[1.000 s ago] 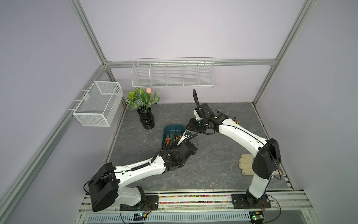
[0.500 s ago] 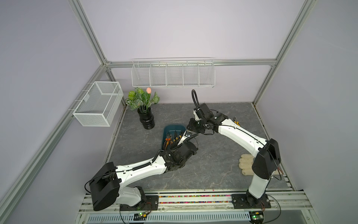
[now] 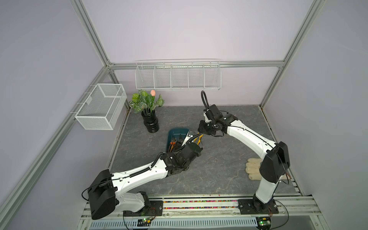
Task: Take the pliers out of the storage box
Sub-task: Pick up the pliers from the storage box, then place the pliers at the center of the board.
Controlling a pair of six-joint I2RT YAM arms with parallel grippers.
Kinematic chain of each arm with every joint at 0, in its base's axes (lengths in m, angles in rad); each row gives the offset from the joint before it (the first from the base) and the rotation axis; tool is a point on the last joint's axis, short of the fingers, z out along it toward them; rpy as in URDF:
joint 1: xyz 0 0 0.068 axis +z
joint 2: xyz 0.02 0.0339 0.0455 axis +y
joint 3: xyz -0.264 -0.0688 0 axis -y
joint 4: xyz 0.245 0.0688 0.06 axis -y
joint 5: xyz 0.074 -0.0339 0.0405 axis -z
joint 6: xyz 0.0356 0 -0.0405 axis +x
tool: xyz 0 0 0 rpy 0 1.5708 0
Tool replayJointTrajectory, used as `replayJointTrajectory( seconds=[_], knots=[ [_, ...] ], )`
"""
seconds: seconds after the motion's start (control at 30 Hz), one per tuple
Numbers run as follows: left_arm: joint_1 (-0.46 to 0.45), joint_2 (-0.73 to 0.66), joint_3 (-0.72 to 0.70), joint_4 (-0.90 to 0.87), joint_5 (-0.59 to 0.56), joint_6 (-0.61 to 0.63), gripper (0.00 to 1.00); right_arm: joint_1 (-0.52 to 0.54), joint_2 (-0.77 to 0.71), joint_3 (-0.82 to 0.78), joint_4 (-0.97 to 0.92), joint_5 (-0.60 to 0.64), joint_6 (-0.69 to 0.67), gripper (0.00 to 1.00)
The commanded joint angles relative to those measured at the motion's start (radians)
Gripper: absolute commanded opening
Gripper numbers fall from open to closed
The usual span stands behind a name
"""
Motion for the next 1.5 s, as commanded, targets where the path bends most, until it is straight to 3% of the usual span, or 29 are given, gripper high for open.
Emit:
replayJointTrajectory(
  seconds=[0.0, 0.3, 0.57, 0.8, 1.0, 1.37, 1.47],
  knots=[
    [-0.001, -0.054, 0.037, -0.048, -0.008, -0.039, 0.72, -0.083, -0.053, 0.004, -0.043, 0.017, -0.077, 0.07],
    [0.007, -0.089, -0.012, -0.048, -0.020, -0.048, 0.71, -0.302, -0.077, 0.013, -0.220, 0.018, -0.339, 0.07],
    [0.015, -0.058, -0.014, -0.020, 0.015, -0.048, 0.70, -0.442, 0.098, 0.091, -0.382, 0.019, -0.520, 0.07],
    [0.019, -0.034, -0.022, -0.002, 0.047, -0.061, 0.68, -0.503, 0.270, 0.241, -0.396, 0.070, -0.579, 0.07],
    [0.019, -0.021, -0.021, -0.004, 0.060, -0.073, 0.68, -0.554, 0.493, 0.501, -0.454, 0.102, -0.647, 0.07],
    [0.030, 0.000, -0.027, -0.013, 0.078, -0.094, 0.67, -0.602, 0.982, 1.197, -0.685, 0.036, -0.649, 0.06],
    [0.031, 0.002, -0.031, -0.016, 0.091, -0.105, 0.67, -0.601, 1.006, 1.217, -0.679, 0.029, -0.647, 0.07]
  ],
)
